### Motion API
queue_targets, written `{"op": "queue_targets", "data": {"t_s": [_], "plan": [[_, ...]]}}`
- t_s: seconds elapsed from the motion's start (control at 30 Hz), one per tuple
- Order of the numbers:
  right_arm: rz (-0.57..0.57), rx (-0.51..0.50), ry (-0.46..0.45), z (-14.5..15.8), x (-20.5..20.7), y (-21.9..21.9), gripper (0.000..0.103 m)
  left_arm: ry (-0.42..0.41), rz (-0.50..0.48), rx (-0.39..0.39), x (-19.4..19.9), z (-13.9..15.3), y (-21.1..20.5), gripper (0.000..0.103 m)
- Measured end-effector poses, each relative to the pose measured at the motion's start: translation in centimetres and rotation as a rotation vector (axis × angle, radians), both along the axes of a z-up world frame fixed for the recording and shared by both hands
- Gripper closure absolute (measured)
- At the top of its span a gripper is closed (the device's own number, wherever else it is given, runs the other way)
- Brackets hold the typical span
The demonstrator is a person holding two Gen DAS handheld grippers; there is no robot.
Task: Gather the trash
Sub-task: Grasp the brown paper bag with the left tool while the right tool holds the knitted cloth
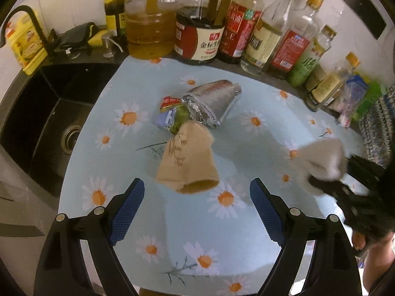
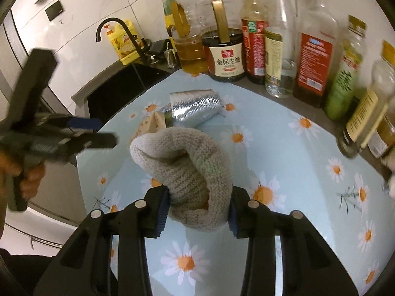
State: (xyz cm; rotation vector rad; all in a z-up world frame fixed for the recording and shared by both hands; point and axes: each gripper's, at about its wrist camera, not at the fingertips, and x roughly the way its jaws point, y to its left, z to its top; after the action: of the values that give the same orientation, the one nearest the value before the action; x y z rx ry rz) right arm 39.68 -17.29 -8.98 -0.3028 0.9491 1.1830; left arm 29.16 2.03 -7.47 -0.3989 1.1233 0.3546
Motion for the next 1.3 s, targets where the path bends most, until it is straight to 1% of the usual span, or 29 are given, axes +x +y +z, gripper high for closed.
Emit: {"op": "queue_targets", "data": {"t_s": [0.1, 0.2, 0.37, 0.47, 0.57, 0.73, 0.87, 0.93, 1.0, 1.03, 1.3], "plan": [[-0.024, 0.015, 0.04, 0.0, -0.3, -1.5, 0.063, 0.021, -0.041, 0.008, 1.5, -0.6, -0.1, 0.018], [-0.046, 0.025, 0.053, 0.0, -0.6, -2.8, 0.063, 0.043, -0.07, 0.024, 2.5, -1.0, -0.2, 0.018], [-0.073, 0.027, 0.075, -0.6, -0.9, -4.4, 0.063, 0.103, -0.085, 0.039, 3.8, -2.7, 1.0, 0.018], [-0.087, 0.027, 0.095, -1.2, -0.9, -5.1, 0.063, 0.14, -0.093, 0.019, 4.2, -3.9, 1.5, 0.018], [-0.105, 0.03, 0.119, -2.0, -1.1, -5.9, 0.063, 0.174, -0.112, 0.035, 4.6, -4.9, 1.4, 0.018], [-0.119, 0.027, 0.144, -2.7, -1.2, -6.8, 0.063, 0.209, -0.118, 0.021, 5.4, -6.3, 2.0, 0.018], [-0.128, 0.032, 0.151, -2.9, -1.1, -7.3, 0.063, 0.216, -0.133, 0.013, 5.7, -6.6, 2.1, 0.02], [-0.132, 0.031, 0.152, -2.9, -1.0, -7.4, 0.063, 0.219, -0.146, 0.026, 5.8, -6.5, 1.8, 0.02], [-0.136, 0.03, 0.151, -3.0, -0.9, -7.5, 0.063, 0.22, -0.154, 0.028, 5.9, -6.6, 1.7, 0.032], [-0.138, 0.03, 0.151, -3.0, -0.9, -7.5, 0.063, 0.226, -0.158, 0.023, 6.0, -6.7, 1.8, 0.034], [-0.139, 0.022, 0.147, -2.9, -1.4, -7.2, 0.063, 0.202, -0.164, 0.016, 5.4, -6.4, 2.5, 0.04]]}}
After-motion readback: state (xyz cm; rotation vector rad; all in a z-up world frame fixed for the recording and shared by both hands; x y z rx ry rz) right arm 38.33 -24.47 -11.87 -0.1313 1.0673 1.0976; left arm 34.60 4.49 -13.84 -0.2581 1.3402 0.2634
